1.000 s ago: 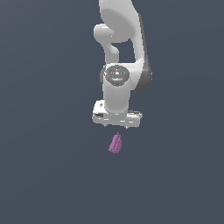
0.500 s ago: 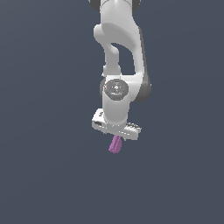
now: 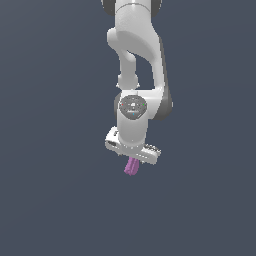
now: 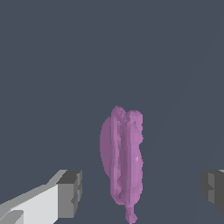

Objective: Pick up the object and move it to a goal position.

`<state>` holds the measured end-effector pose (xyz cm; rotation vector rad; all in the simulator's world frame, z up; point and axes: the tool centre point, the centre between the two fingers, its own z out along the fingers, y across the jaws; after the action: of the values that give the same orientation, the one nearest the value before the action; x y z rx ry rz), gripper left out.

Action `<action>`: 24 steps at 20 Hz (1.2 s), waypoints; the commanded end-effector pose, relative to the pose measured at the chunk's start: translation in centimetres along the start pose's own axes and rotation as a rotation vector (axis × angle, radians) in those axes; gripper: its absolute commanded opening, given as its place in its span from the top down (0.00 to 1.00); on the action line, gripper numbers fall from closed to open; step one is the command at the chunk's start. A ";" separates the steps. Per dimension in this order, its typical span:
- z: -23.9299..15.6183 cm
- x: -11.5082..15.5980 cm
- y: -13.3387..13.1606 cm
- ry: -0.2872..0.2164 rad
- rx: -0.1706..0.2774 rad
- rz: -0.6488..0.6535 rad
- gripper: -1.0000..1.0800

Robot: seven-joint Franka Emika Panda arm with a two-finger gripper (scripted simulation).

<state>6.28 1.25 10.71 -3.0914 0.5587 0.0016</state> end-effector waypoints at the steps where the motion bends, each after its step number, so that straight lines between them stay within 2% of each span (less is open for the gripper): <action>1: 0.3 0.0 0.0 0.000 0.000 0.000 0.04; 10: 4.4 -0.1 0.0 0.001 0.000 0.004 0.04; 16: 5.0 0.1 0.0 0.001 0.000 0.005 0.04; 17: 5.0 0.1 0.0 0.001 0.000 0.005 1.00; 24: 5.0 0.1 0.0 0.001 0.000 0.005 1.00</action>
<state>6.46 1.23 5.91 -3.0896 0.5656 -0.0048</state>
